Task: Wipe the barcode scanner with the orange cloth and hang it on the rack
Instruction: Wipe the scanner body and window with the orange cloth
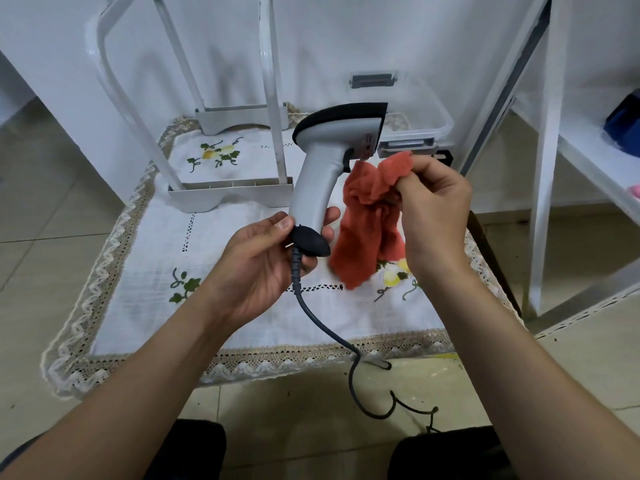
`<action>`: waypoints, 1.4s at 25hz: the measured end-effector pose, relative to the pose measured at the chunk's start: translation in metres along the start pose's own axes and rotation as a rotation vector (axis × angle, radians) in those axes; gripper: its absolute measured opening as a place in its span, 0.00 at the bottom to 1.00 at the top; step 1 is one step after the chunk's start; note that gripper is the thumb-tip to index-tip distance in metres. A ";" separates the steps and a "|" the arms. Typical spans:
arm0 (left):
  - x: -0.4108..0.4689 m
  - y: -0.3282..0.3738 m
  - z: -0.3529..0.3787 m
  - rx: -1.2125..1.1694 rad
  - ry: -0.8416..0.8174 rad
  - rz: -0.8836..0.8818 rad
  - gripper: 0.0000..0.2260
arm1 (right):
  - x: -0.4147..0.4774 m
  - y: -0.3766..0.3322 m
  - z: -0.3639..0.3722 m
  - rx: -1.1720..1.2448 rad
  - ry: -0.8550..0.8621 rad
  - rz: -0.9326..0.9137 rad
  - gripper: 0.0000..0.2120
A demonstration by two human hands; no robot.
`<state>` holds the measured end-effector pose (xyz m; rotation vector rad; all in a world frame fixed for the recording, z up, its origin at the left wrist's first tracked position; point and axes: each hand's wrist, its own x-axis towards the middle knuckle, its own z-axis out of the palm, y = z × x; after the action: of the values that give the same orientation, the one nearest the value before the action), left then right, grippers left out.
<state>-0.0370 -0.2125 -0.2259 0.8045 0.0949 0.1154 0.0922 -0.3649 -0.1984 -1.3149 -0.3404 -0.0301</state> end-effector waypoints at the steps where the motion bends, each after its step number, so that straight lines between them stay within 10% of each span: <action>1: 0.000 0.000 -0.001 0.000 -0.010 -0.002 0.29 | 0.000 0.001 0.001 0.055 -0.001 0.073 0.15; 19: 0.001 0.002 -0.007 0.232 0.075 0.031 0.08 | -0.013 0.002 0.014 0.282 -0.082 0.424 0.12; 35: 0.004 -0.007 0.004 0.383 0.250 -0.067 0.17 | -0.016 0.022 0.025 0.338 -0.170 0.547 0.20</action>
<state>-0.0317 -0.2200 -0.2285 1.1652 0.3886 0.1365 0.0757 -0.3383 -0.2180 -1.0388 -0.1119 0.5793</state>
